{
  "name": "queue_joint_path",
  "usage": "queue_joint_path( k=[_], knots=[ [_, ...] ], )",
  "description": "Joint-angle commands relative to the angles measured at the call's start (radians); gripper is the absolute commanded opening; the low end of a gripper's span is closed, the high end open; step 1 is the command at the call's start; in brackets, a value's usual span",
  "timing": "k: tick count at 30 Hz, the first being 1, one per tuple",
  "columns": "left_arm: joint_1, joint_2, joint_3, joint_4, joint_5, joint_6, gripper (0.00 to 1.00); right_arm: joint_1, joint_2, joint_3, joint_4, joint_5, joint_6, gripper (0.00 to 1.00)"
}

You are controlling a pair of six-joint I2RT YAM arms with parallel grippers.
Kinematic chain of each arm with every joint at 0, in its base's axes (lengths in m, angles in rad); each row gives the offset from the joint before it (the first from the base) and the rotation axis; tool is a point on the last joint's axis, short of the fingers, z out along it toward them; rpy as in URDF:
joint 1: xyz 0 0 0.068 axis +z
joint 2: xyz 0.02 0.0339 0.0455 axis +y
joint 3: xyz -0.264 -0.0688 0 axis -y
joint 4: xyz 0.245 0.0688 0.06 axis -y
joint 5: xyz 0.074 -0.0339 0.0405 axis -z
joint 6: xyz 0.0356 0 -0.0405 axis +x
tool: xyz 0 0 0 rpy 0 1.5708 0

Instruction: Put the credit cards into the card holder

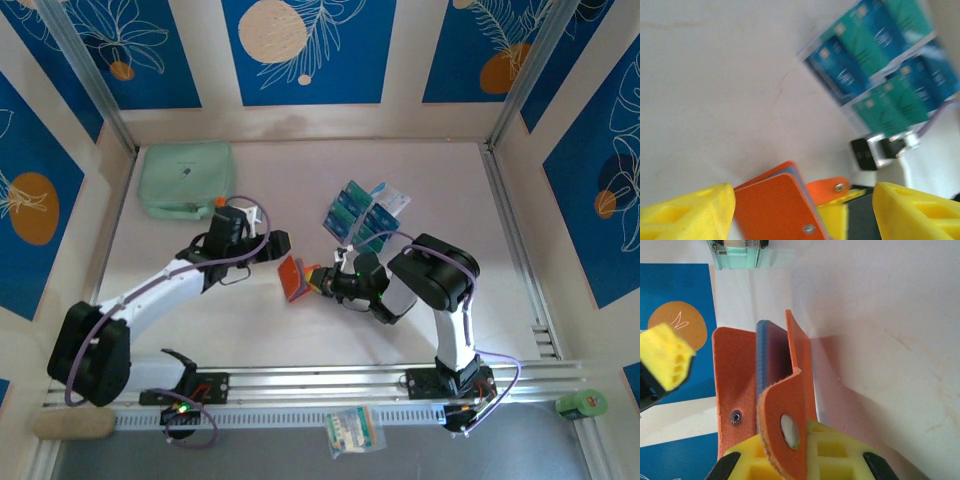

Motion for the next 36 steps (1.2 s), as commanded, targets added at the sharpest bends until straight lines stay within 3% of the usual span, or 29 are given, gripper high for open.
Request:
queue_joint_path(
  k=[1, 13, 22, 29, 36],
  knots=[
    [-0.033, 0.049, 0.056, -0.101, -0.047, 0.086, 0.74, 0.018, 0.019, -0.018, 0.068, 0.065, -0.008, 0.00],
    [-0.168, 0.242, 0.248, -0.264, -0.201, 0.185, 0.77, 0.037, 0.016, -0.024, 0.034, 0.144, -0.009, 0.00],
    [-0.225, 0.322, 0.295, -0.349, -0.281, 0.225, 0.78, 0.040, -0.004, -0.050, 0.031, 0.185, -0.007, 0.00],
    [-0.226, 0.326, 0.292, -0.389, -0.330, 0.245, 0.78, 0.043, -0.008, -0.063, 0.025, 0.210, -0.001, 0.00],
    [-0.223, 0.229, 0.262, -0.428, -0.414, 0.267, 0.79, 0.048, -0.016, -0.086, 0.024, 0.243, 0.005, 0.00]
  ],
)
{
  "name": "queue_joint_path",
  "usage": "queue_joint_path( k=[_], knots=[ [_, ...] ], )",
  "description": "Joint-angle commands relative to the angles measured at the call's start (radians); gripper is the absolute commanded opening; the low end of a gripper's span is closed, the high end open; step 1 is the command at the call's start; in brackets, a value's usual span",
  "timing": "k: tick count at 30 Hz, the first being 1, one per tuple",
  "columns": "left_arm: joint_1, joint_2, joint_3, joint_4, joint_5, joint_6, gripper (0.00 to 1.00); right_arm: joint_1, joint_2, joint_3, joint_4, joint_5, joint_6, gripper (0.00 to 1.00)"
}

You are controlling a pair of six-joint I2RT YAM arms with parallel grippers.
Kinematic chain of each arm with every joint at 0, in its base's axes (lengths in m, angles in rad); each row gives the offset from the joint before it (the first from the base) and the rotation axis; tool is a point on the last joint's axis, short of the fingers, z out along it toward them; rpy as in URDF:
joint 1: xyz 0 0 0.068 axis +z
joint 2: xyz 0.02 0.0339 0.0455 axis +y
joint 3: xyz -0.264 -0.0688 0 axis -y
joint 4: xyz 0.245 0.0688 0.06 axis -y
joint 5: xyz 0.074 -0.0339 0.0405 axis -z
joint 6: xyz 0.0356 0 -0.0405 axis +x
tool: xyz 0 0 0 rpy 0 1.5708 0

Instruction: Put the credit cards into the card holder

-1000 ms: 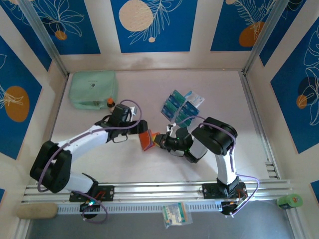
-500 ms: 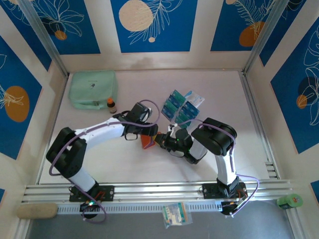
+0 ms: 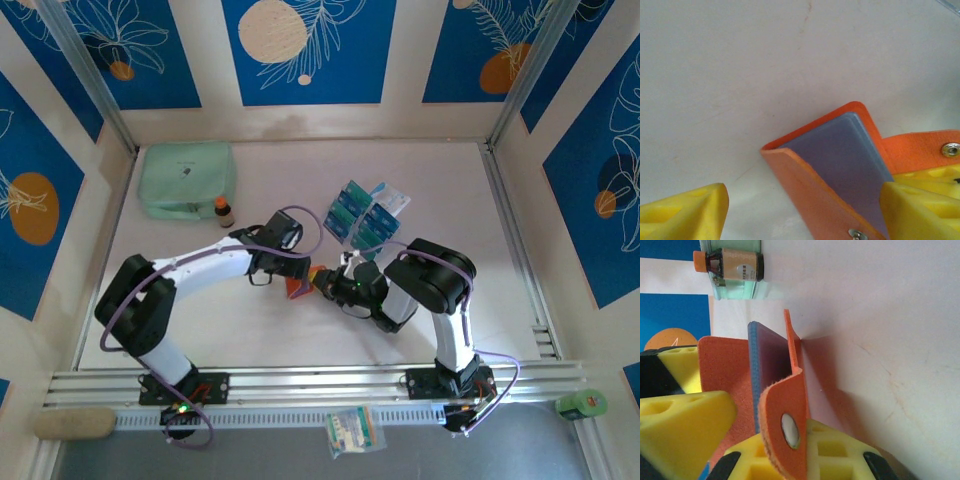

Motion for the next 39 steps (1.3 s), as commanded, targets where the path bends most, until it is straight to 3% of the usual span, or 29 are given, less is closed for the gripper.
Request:
queue_joint_path(
  k=[1, 8, 20, 28, 32, 39],
  knots=[
    [-0.001, -0.075, -0.018, -0.071, -0.088, 0.032, 0.79, 0.007, -0.010, -0.030, -0.034, 0.057, 0.004, 0.00],
    [0.019, -0.137, -0.093, -0.071, -0.111, 0.030, 0.80, 0.032, -0.041, -0.053, -0.063, 0.119, 0.006, 0.00],
    [0.049, -0.049, -0.160, -0.042, -0.132, 0.022, 0.80, 0.089, -0.170, -0.062, -0.241, 0.225, -0.010, 0.00],
    [0.058, -0.003, -0.169, -0.017, -0.153, 0.043, 0.81, 0.108, -0.323, -0.066, -0.407, 0.273, -0.045, 0.27],
    [0.059, -0.015, -0.165, -0.011, -0.147, 0.046, 0.80, 0.108, -0.476, -0.069, -0.570, 0.305, -0.091, 0.32],
    [0.058, -0.037, -0.135, -0.019, -0.113, 0.050, 0.80, 0.077, -0.786, 0.057, -1.107, 0.316, -0.294, 0.35]
  ],
)
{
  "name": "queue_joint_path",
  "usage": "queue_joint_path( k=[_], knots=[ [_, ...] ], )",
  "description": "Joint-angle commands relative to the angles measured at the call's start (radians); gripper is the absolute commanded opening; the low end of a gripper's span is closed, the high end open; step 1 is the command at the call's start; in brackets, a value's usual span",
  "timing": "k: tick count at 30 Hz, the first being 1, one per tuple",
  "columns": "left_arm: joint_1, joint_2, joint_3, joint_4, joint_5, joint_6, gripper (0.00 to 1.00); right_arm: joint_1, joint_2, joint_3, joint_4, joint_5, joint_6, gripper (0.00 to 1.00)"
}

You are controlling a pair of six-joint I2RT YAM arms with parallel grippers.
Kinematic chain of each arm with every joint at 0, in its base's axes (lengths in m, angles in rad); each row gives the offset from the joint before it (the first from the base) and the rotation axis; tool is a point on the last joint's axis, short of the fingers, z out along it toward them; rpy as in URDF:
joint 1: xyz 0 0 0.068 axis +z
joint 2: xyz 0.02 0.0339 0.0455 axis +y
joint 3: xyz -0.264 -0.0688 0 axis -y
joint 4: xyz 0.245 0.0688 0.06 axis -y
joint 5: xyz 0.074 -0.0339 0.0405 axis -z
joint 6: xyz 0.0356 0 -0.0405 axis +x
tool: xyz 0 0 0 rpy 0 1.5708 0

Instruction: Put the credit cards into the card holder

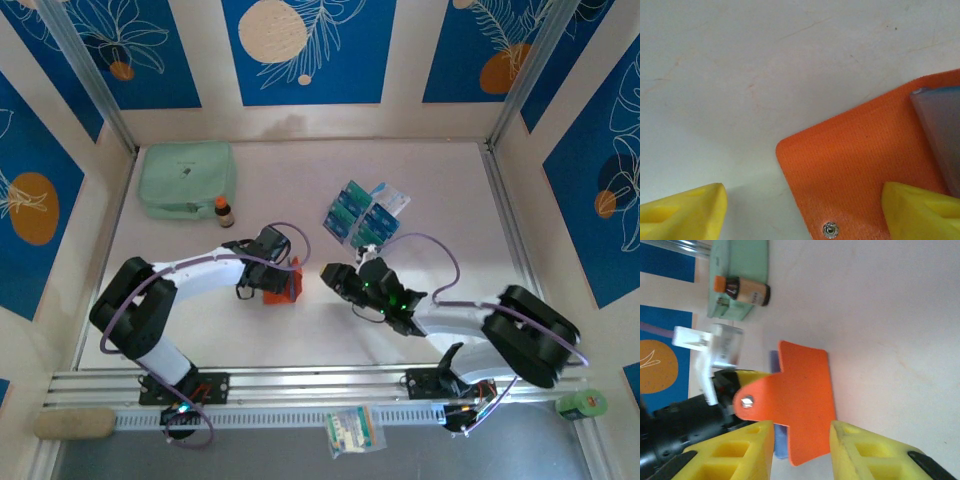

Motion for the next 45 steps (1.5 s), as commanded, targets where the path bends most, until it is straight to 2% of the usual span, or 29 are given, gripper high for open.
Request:
queue_joint_path(
  k=[1, 7, 14, 20, 25, 31, 39, 45],
  knots=[
    [0.009, -0.028, 0.029, -0.011, 0.017, 0.021, 0.80, -0.025, -0.102, 0.068, -0.313, 0.027, -0.151, 0.35],
    [0.007, -0.041, 0.067, -0.016, 0.058, 0.008, 0.80, -0.105, -0.173, 0.097, -0.395, -0.061, -0.224, 0.35],
    [-0.007, -0.025, 0.116, -0.023, 0.091, -0.003, 0.80, -0.119, -0.130, 0.125, -0.381, -0.156, -0.260, 0.33],
    [-0.026, -0.003, 0.121, -0.023, 0.079, -0.004, 0.79, -0.096, -0.031, 0.188, -0.365, -0.222, -0.290, 0.24],
    [-0.030, -0.020, 0.111, -0.020, 0.068, -0.010, 0.79, -0.081, 0.093, 0.256, -0.341, -0.255, -0.289, 0.10],
    [-0.031, -0.030, 0.109, -0.018, 0.063, -0.013, 0.79, -0.056, 0.261, 0.354, -0.331, -0.269, -0.284, 0.02],
    [-0.031, -0.056, 0.095, -0.006, 0.074, -0.021, 0.80, -0.058, 0.442, 0.409, -0.310, -0.263, -0.288, 0.00],
    [-0.031, -0.088, 0.076, -0.016, 0.073, -0.017, 0.80, -0.069, 0.460, 0.359, -0.322, -0.216, -0.272, 0.00]
  ],
)
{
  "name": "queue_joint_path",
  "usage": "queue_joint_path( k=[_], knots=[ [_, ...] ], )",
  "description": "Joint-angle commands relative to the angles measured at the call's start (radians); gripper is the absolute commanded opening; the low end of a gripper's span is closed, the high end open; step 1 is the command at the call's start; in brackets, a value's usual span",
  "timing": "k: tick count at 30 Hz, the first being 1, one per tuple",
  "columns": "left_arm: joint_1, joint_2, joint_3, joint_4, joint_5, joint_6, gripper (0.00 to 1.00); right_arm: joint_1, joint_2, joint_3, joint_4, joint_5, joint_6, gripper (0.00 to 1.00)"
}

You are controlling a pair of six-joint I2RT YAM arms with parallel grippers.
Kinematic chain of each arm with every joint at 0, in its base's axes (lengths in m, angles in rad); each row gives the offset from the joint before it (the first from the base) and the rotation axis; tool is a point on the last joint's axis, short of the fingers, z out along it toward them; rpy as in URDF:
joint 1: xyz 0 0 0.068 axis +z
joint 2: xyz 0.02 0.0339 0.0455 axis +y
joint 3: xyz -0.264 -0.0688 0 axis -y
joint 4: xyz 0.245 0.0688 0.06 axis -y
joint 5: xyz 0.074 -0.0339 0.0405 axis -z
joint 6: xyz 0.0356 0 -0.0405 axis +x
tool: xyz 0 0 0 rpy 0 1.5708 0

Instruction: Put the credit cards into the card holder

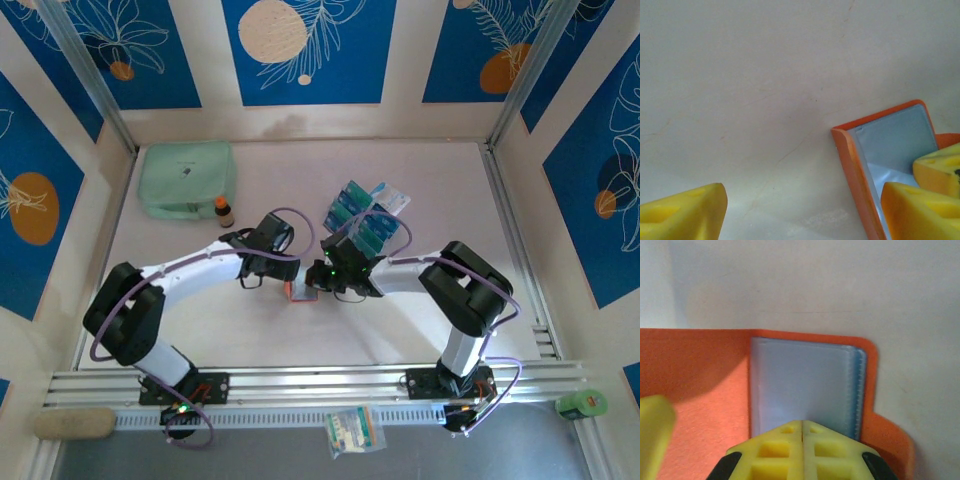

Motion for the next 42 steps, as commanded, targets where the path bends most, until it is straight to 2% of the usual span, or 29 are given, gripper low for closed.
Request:
queue_joint_path(
  k=[1, 14, 24, 29, 35, 42],
  knots=[
    [-0.006, -0.042, -0.028, -0.019, -0.004, -0.008, 0.81, -0.008, -0.006, -0.034, -0.002, 0.028, 0.006, 0.00],
    [0.051, -0.013, -0.108, -0.064, -0.101, -0.021, 0.82, 0.008, -0.010, -0.111, 0.034, 0.065, 0.066, 0.00],
    [0.057, 0.086, -0.131, -0.039, -0.098, -0.033, 0.83, 0.019, -0.018, -0.149, 0.065, 0.069, 0.101, 0.00],
    [0.057, -0.014, -0.097, -0.051, -0.031, -0.061, 0.84, 0.023, -0.029, -0.153, 0.068, 0.069, 0.101, 0.00],
    [0.055, -0.126, -0.023, -0.026, 0.131, -0.142, 0.84, 0.028, -0.033, -0.151, 0.070, 0.070, 0.102, 0.00],
    [0.040, -0.208, -0.016, 0.157, 0.316, -0.337, 0.84, 0.034, -0.029, -0.149, 0.072, 0.070, 0.104, 0.00]
  ],
)
